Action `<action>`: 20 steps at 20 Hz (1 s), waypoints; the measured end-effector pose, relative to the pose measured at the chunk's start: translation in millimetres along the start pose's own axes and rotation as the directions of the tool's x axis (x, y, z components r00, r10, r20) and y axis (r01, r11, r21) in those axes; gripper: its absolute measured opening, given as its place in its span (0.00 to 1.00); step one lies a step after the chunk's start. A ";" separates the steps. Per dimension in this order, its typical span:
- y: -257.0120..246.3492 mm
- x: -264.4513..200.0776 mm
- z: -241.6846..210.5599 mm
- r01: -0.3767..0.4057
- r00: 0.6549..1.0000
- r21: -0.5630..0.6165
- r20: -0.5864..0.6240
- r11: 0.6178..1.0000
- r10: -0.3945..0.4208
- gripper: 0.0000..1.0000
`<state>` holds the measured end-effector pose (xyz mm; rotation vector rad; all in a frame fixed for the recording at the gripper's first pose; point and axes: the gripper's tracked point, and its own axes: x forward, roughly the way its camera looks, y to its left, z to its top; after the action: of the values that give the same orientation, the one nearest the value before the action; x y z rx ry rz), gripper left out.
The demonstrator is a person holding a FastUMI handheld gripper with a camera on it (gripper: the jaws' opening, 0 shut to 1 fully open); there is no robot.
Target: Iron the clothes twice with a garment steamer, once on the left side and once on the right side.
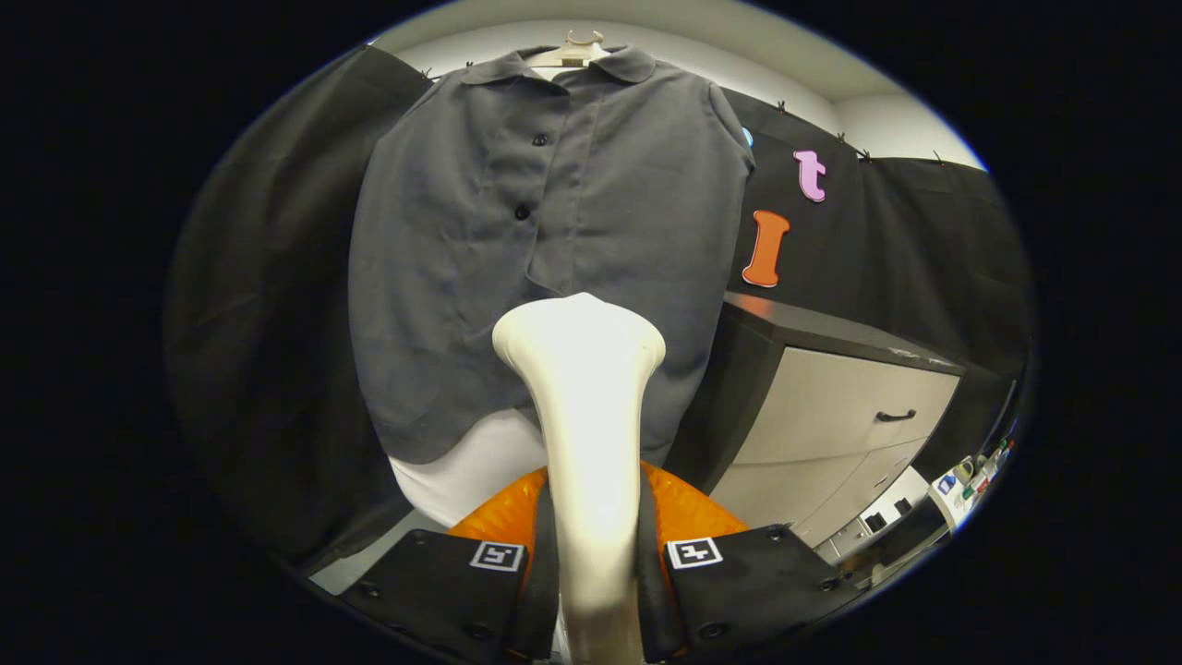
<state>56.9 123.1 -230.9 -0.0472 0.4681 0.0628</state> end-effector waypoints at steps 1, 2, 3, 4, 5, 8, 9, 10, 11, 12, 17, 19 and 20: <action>-3.5 -7.1 18.8 0.010 0.999 -0.002 0.036 1.000 -0.010 0.42; -5.0 -12.5 43.3 0.021 0.997 -0.003 0.081 1.000 -0.020 0.42; -7.7 -19.5 67.1 0.030 0.992 -0.005 0.126 1.000 -0.029 0.42; -8.4 -27.8 92.4 0.036 0.985 -0.008 0.168 0.999 -0.034 0.42; -8.7 -35.9 115.8 0.036 0.978 -0.007 0.204 0.999 -0.033 0.42; -3.9 -54.0 174.2 0.043 0.955 -0.019 0.296 0.999 -0.035 0.42; 0.6 -57.5 189.9 0.045 0.946 -0.027 0.324 0.999 -0.034 0.42; 7.9 -61.1 205.5 0.037 0.937 -0.032 0.348 0.999 -0.024 0.42; 17.3 -63.6 219.9 0.023 0.929 -0.038 0.369 0.999 -0.007 0.42; 30.8 -65.1 232.4 -0.001 0.924 -0.048 0.383 0.999 0.019 0.42; 99.6 -48.5 261.3 -0.090 0.911 -0.075 0.396 0.993 0.112 0.42; 115.6 -36.0 266.0 -0.107 0.914 -0.078 0.385 0.991 0.129 0.42; 120.8 -30.7 266.1 -0.108 0.915 -0.080 0.381 0.991 0.130 0.42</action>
<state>140.6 257.9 16.4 -0.0612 0.0726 0.2020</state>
